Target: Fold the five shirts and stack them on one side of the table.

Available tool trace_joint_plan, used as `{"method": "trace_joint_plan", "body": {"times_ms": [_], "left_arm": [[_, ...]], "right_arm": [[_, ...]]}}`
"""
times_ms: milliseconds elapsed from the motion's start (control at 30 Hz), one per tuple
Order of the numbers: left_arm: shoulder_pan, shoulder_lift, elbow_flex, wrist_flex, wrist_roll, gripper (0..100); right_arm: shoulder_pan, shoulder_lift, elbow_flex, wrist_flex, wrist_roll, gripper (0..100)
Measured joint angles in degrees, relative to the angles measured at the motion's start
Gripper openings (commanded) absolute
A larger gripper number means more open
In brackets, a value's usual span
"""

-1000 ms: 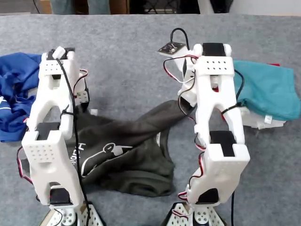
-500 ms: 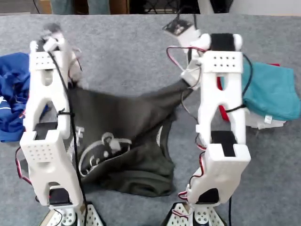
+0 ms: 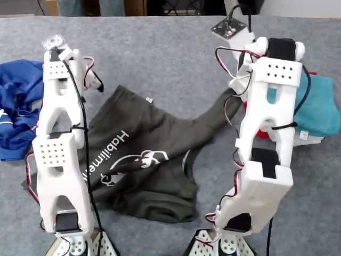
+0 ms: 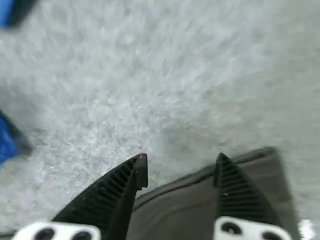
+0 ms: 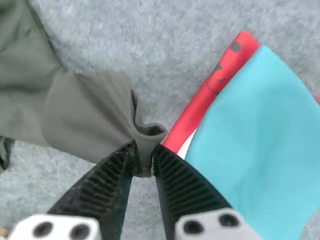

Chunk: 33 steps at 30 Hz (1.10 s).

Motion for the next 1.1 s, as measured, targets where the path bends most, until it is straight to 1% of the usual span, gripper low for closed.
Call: {"method": "trace_joint_plan", "body": {"times_ms": [133, 233, 300, 467, 567, 600, 667, 733, 800, 867, 1100], "left_arm": [[2.8, 0.6, -1.8, 6.5, 0.0, 24], [5.5, 0.6, -2.5, 10.6, -0.1, 20], [6.3, 0.6, -2.7, 11.4, -1.1, 18], [6.6, 0.6, -7.4, 11.6, -2.3, 23], [8.0, 0.6, -14.1, 11.6, 1.6, 25], [8.5, 1.1, -16.1, 11.2, 3.5, 25], [9.8, 2.9, -18.0, 7.7, 6.3, 24], [11.3, 6.1, -18.3, 3.6, 7.5, 24], [12.6, 9.1, -18.3, 1.3, 7.9, 24], [13.4, 11.5, -18.8, 0.4, 9.3, 24], [13.0, 17.1, -24.8, -1.6, 19.5, 24]], "right_arm": [[0.1, 0.0, 0.4, 0.0, 1.6, 1.5], [1.8, 0.0, 0.4, 0.0, 1.8, 1.5], [3.3, 0.0, 0.6, 0.0, 2.9, 1.5], [4.7, 0.0, 0.7, 0.0, 4.7, 1.5], [4.7, 0.0, 0.7, 0.0, 4.9, 1.5], [4.7, 0.0, 0.7, 0.0, 4.9, 1.5], [4.7, 0.0, 0.7, 0.0, 4.9, 1.5], [4.7, 0.0, 0.7, 0.0, 4.9, 1.5], [4.7, 0.0, 0.7, 0.0, 4.9, 1.5], [4.7, 0.0, 0.7, 0.0, 4.9, 1.5], [4.7, 0.0, 0.7, 0.0, 4.9, 1.5]]}}
